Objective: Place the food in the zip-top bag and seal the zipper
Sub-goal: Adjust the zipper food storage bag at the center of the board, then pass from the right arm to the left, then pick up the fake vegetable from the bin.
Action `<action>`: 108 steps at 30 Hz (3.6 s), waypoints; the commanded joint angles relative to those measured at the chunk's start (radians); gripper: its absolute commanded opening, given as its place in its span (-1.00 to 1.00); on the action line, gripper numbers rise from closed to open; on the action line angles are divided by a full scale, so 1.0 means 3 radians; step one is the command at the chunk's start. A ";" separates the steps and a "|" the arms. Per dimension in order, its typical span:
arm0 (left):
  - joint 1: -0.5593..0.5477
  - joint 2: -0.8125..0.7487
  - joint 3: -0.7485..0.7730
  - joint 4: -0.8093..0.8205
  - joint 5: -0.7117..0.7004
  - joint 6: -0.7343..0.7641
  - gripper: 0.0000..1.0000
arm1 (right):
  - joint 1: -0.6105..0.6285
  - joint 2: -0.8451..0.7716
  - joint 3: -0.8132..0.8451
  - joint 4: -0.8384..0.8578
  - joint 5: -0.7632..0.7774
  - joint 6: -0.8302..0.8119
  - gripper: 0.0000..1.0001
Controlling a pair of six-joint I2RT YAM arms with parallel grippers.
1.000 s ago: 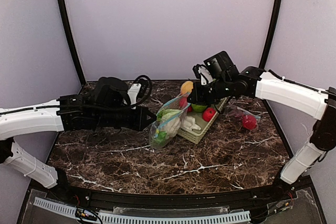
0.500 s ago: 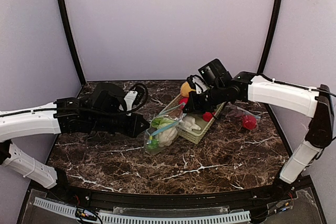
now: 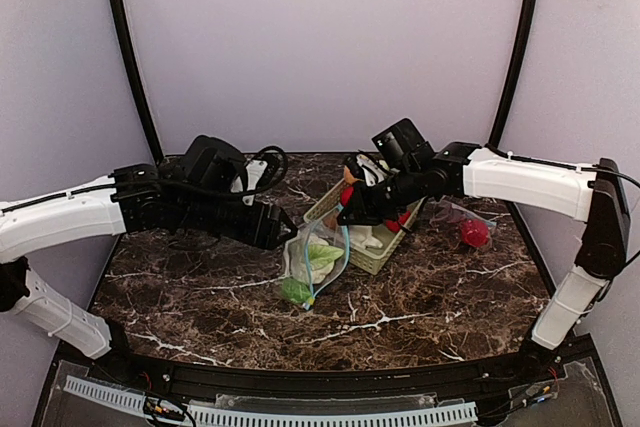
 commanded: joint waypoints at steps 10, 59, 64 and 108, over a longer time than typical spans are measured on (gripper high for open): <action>0.0038 0.0724 0.0710 -0.0159 0.0216 0.0351 0.45 | 0.0043 0.0030 0.0085 0.0051 0.0041 -0.0081 -1.00; 0.0927 0.0357 0.0538 -0.0315 0.0574 0.1151 -0.99 | -0.0544 0.0138 0.0777 -0.0504 0.1674 -0.0932 0.94; 0.1053 0.0245 0.0266 -0.0111 0.0668 0.1147 -0.99 | -0.0594 0.0552 0.1116 -0.0378 0.1574 -0.1003 0.97; 0.1087 0.0324 0.0151 -0.0116 0.0845 0.1155 -0.99 | -0.0816 0.2151 0.2612 -0.0724 0.1348 -0.1239 0.41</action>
